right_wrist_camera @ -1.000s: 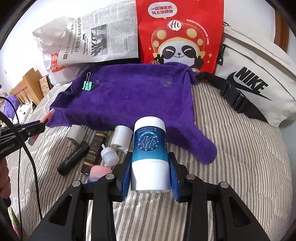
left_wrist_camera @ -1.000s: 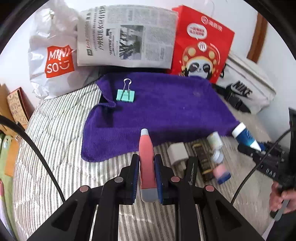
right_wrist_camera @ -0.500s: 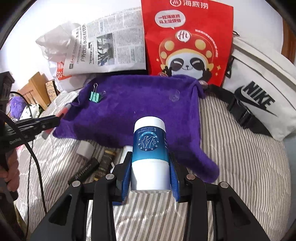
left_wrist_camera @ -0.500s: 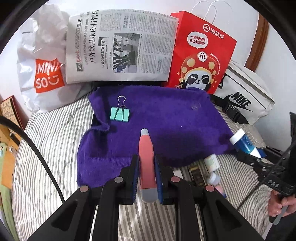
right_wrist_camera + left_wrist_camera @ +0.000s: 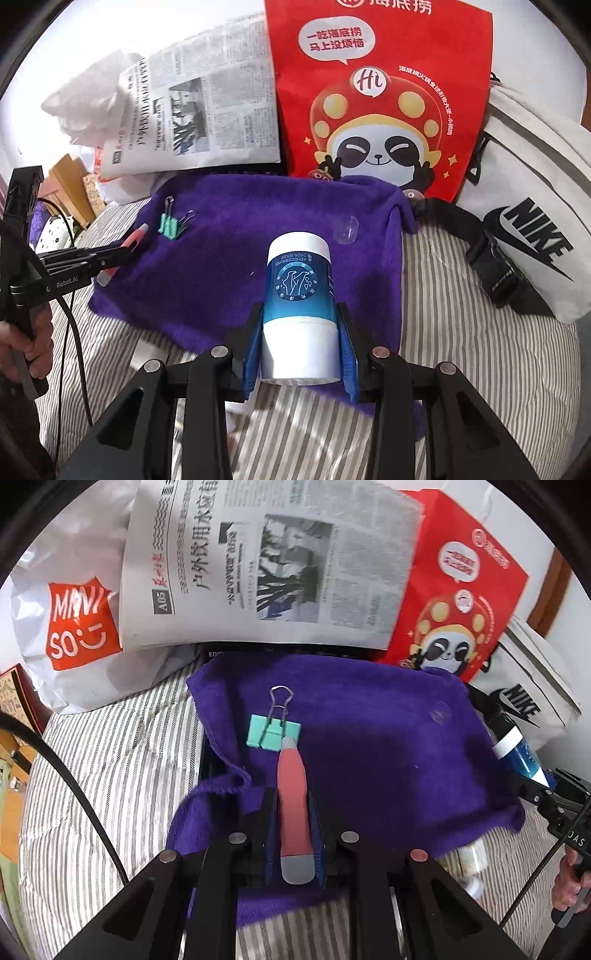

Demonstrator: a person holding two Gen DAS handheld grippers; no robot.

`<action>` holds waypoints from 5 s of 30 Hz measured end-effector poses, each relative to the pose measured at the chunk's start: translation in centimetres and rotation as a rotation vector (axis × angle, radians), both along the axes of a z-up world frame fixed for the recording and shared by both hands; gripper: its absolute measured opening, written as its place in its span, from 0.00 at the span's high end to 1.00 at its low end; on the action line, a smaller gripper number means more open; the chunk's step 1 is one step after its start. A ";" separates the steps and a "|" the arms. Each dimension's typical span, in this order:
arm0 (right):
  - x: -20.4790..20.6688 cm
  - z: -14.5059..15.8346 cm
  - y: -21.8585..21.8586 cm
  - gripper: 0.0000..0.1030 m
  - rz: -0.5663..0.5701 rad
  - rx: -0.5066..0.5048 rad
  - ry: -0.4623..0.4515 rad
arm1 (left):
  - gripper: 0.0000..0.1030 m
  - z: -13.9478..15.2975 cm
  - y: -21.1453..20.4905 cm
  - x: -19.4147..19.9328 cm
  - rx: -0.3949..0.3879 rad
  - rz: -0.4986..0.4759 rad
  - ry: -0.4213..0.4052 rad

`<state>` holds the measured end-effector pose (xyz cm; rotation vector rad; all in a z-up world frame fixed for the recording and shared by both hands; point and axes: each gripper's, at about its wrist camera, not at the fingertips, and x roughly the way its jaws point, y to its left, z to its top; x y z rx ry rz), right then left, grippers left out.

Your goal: Organize rigid objects

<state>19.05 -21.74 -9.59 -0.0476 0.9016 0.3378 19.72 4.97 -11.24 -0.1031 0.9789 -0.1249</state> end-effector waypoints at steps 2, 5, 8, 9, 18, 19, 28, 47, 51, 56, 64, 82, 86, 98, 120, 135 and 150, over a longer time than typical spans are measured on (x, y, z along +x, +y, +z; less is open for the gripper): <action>0.7 -0.2 -0.2 0.64 -0.011 0.005 0.004 | 0.84 -0.5 0.2 0.7 -0.005 0.002 0.011; 1.6 -0.7 -0.4 0.64 -0.024 0.005 0.013 | 0.84 -1.8 0.3 1.6 0.003 0.003 0.039; 2.4 -1.5 -0.5 0.64 -0.039 -0.018 0.021 | 0.84 -3.1 0.4 1.9 0.022 0.008 0.068; 2.7 -1.8 -0.5 0.64 -0.042 -0.026 0.025 | 0.84 -3.3 0.5 1.9 0.025 0.010 0.071; 4.4 -3.2 -0.8 0.64 -0.064 -0.041 0.051 | 0.84 -3.5 0.0 1.9 0.070 -0.004 0.069; 4.5 -3.4 -0.7 0.64 -0.065 -0.042 0.054 | 0.84 -3.4 0.0 1.8 0.071 -0.004 0.071; 5.8 -5.2 -0.3 0.64 -0.067 -0.058 0.084 | 0.73 -2.4 1.0 0.8 0.007 0.010 0.070; 5.6 -6.2 1.1 0.48 0.032 -0.067 0.083 | 0.68 1.4 0.1 -6.8 -0.022 -0.036 -0.002; 4.2 -5.4 0.7 0.48 0.015 -0.057 0.089 | 0.67 0.6 -0.7 -7.8 -0.052 -0.050 0.016; 1.0 -3.7 -1.5 0.48 -0.033 -0.006 0.089 | 0.67 -0.7 -2.7 -8.6 -0.089 -0.082 0.048; -5.5 -0.9 -4.0 0.49 -0.079 0.030 0.040 | 0.66 -2.0 -6.4 -8.0 -0.075 -0.103 0.073; -11.0 -2.9 -6.9 0.49 -0.138 0.128 0.103 | 0.70 -4.4 -8.3 -6.3 0.136 -0.056 0.094; -11.4 -3.2 -6.6 0.49 -0.134 0.126 0.113 | 0.76 -4.3 -8.4 -6.6 0.160 -0.080 0.074; -11.5 -3.7 -1.1 0.49 -0.017 0.080 0.128 | 0.76 -3.9 -1.2 -9.9 0.134 0.024 0.080; -11.8 -5.8 4.4 0.50 0.035 -0.049 0.098 | 0.75 -4.6 -0.6 -12.0 0.126 0.041 -0.062; -13.8 -6.0 1.3 0.64 0.024 -0.115 0.024 | 0.75 -4.5 -0.6 -11.9 0.127 0.041 -0.061; -14.5 -6.4 1.5 0.62 -0.001 -0.101 -0.037 | 0.75 -4.6 -0.6 -11.9 0.130 0.041 -0.061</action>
